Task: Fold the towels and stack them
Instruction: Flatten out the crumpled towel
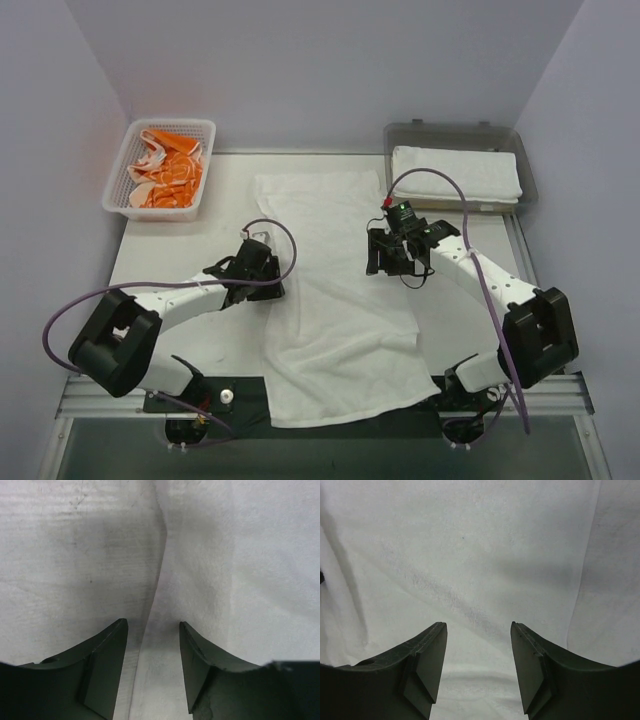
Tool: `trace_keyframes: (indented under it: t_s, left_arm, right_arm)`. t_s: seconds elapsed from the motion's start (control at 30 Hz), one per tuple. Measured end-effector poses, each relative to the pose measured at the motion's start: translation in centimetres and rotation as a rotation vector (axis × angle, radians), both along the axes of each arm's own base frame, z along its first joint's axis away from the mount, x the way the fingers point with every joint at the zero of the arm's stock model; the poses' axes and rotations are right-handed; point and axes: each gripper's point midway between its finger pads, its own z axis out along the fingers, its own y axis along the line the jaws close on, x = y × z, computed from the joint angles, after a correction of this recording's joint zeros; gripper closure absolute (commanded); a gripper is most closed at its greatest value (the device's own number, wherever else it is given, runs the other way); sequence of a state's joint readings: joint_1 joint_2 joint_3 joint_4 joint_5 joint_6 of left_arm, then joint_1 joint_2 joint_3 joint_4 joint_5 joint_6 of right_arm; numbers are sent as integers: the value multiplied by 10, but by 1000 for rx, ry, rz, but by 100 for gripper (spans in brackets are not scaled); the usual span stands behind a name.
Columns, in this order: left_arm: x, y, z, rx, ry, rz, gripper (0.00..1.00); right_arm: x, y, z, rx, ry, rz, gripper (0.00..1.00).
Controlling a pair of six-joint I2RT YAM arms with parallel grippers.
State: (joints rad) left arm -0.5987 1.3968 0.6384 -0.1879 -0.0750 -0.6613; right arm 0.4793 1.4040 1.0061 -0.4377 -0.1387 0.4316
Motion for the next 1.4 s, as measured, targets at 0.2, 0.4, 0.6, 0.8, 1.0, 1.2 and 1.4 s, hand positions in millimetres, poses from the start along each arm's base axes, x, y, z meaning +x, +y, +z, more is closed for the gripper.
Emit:
trace_keyframes:
  t_s: [0.2, 0.4, 0.6, 0.8, 1.0, 1.2, 1.4]
  left_arm:
    - [7, -2, -6, 12, 14, 9, 96]
    - [2, 12, -7, 66, 27, 47, 100]
    - [-14, 46, -7, 205, 60, 94, 100]
    - [-38, 94, -3, 359, 89, 161, 94]
    - [-35, 115, 27, 357, 25, 209, 36]
    - [-11, 59, 68, 157, -50, 109, 15]
    - [-23, -10, 46, 56, 52, -79, 18]
  right_arm:
    - [0, 5, -21, -11, 57, 28, 46]
    - [5, 10, -21, 13, 51, 35, 46]
    - [7, 12, -36, 18, 89, 34, 46]
    - [8, 13, -40, 17, 101, 36, 45]
    - [23, 15, -35, -3, 63, 61, 45]
    - [36, 14, -33, -33, 39, 77, 45]
    - [28, 7, -31, -55, 61, 90, 46]
